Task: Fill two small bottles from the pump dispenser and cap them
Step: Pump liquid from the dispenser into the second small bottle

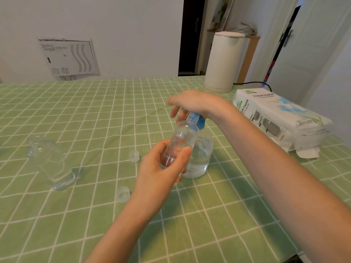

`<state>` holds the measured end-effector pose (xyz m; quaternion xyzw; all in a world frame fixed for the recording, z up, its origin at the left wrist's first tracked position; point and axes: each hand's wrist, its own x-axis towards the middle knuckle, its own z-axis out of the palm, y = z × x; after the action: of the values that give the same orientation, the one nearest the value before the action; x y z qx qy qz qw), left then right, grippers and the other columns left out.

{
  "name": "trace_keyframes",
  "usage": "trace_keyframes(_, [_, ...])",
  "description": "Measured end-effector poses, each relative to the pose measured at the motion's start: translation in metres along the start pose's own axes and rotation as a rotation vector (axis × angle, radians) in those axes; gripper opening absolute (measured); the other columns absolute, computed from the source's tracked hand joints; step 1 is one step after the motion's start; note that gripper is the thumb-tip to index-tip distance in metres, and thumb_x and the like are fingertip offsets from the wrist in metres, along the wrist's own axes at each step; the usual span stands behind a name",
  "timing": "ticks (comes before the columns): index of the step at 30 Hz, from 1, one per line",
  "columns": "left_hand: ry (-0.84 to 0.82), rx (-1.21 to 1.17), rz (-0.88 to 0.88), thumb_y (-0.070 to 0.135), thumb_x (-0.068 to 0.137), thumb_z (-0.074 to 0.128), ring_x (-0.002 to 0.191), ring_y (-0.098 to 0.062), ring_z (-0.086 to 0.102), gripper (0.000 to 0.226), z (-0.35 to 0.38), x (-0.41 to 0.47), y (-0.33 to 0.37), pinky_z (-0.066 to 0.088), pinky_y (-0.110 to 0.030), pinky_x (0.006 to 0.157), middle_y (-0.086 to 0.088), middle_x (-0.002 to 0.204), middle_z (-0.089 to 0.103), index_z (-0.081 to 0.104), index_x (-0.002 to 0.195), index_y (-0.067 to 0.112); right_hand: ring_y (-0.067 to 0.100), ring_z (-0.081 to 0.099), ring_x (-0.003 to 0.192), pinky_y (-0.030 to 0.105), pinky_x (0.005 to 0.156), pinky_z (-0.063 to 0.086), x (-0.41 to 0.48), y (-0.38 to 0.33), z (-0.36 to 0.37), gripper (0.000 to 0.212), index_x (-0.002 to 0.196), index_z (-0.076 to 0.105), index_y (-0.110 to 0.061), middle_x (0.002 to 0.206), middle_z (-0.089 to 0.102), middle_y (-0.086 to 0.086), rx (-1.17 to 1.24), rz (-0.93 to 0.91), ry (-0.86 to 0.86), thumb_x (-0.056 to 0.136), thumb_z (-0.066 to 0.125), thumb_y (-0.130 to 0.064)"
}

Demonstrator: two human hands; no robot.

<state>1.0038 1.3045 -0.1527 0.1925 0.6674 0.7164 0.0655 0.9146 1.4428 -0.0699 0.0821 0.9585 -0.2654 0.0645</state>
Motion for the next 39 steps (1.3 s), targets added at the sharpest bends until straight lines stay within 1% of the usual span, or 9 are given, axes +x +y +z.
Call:
trace_keyframes(6, [0.002, 0.002, -0.011, 0.047, 0.066, 0.060, 0.056, 0.000, 0.059, 0.034, -0.001, 0.000, -0.001, 0.045, -0.012, 0.048, 0.002, 0.071, 0.067, 0.066, 0.089, 0.024, 0.020, 0.056, 0.074, 0.029, 0.060, 0.039, 0.000, 0.001, 0.002, 0.038, 0.075, 0.067, -0.019, 0.106, 0.064, 0.008, 0.015, -0.001, 0.009, 0.094, 0.041, -0.040])
trace_keyframes(12, [-0.009, -0.007, 0.010, 0.048, 0.067, 0.060, 0.057, 0.000, 0.058, 0.031, -0.001, 0.001, 0.001, 0.044, -0.011, 0.050, 0.006, 0.069, 0.067, 0.066, 0.089, 0.027, 0.023, 0.062, 0.097, 0.025, 0.059, 0.037, 0.000, -0.005, -0.009, 0.033, 0.087, 0.066, -0.015, 0.094, 0.068, 0.007, -0.040, -0.046, 0.058, 0.093, 0.043, -0.038])
trace_keyframes(16, [-0.001, -0.011, 0.012, 0.049, 0.066, 0.060, 0.058, -0.001, 0.059, 0.034, -0.001, 0.002, 0.002, 0.045, -0.012, 0.050, 0.002, 0.073, 0.069, 0.066, 0.090, 0.026, 0.021, 0.060, 0.086, 0.027, 0.057, 0.036, -0.001, -0.007, -0.010, 0.034, 0.091, 0.068, -0.014, 0.095, 0.069, 0.006, -0.051, -0.050, 0.062, 0.093, 0.044, -0.038])
trace_keyframes(19, [-0.001, -0.009, 0.015, 0.046, 0.067, 0.060, 0.057, -0.002, 0.058, 0.032, -0.001, 0.001, 0.002, 0.046, -0.013, 0.051, -0.002, 0.074, 0.069, 0.066, 0.090, 0.024, 0.022, 0.063, 0.091, 0.027, 0.055, 0.034, -0.001, -0.007, -0.008, 0.035, 0.084, 0.067, -0.017, 0.098, 0.068, 0.005, -0.040, -0.040, 0.044, 0.093, 0.042, -0.039])
trace_keyframes(22, [0.000, -0.001, 0.009, 0.046, 0.067, 0.059, 0.055, 0.000, 0.058, 0.033, -0.001, 0.001, 0.002, 0.045, -0.012, 0.049, 0.004, 0.066, 0.067, 0.066, 0.090, 0.023, 0.022, 0.062, 0.092, 0.027, 0.057, 0.035, 0.000, -0.005, -0.005, 0.036, 0.077, 0.065, -0.020, 0.103, 0.067, 0.005, -0.028, -0.032, 0.039, 0.094, 0.041, -0.040])
trace_keyframes(24, [-0.001, -0.003, 0.000, 0.046, 0.067, 0.060, 0.053, 0.002, 0.057, 0.034, -0.001, 0.001, 0.001, 0.044, -0.011, 0.048, 0.008, 0.063, 0.065, 0.065, 0.090, 0.022, 0.020, 0.060, 0.083, 0.028, 0.057, 0.036, 0.001, -0.002, -0.002, 0.037, 0.074, 0.065, -0.021, 0.107, 0.065, 0.006, -0.022, -0.023, 0.029, 0.093, 0.041, -0.040])
trace_keyframes(28, [0.006, -0.001, -0.009, 0.046, 0.066, 0.061, 0.057, 0.000, 0.059, 0.033, -0.001, 0.000, -0.001, 0.045, -0.013, 0.049, -0.002, 0.075, 0.068, 0.065, 0.089, 0.023, 0.018, 0.057, 0.073, 0.028, 0.058, 0.037, 0.001, 0.001, 0.002, 0.037, 0.073, 0.066, -0.020, 0.107, 0.065, 0.007, 0.003, -0.018, 0.024, 0.093, 0.041, -0.039])
trace_keyframes(34, [0.002, 0.001, -0.005, 0.045, 0.067, 0.061, 0.055, 0.000, 0.057, 0.030, -0.001, 0.000, 0.000, 0.044, -0.011, 0.048, 0.004, 0.067, 0.066, 0.066, 0.087, 0.023, 0.023, 0.060, 0.087, 0.027, 0.059, 0.038, 0.002, 0.000, -0.001, 0.034, 0.077, 0.065, -0.019, 0.105, 0.066, 0.007, -0.022, -0.019, 0.015, 0.093, 0.043, -0.039])
trace_keyframes(39, [-0.004, -0.006, 0.019, 0.045, 0.068, 0.060, 0.054, -0.001, 0.056, 0.032, -0.001, 0.001, 0.004, 0.044, -0.011, 0.049, 0.008, 0.062, 0.063, 0.066, 0.089, 0.021, 0.023, 0.065, 0.094, 0.026, 0.062, 0.039, 0.000, -0.006, -0.011, 0.034, 0.085, 0.066, -0.016, 0.090, 0.068, 0.005, -0.040, -0.065, 0.061, 0.093, 0.044, -0.042])
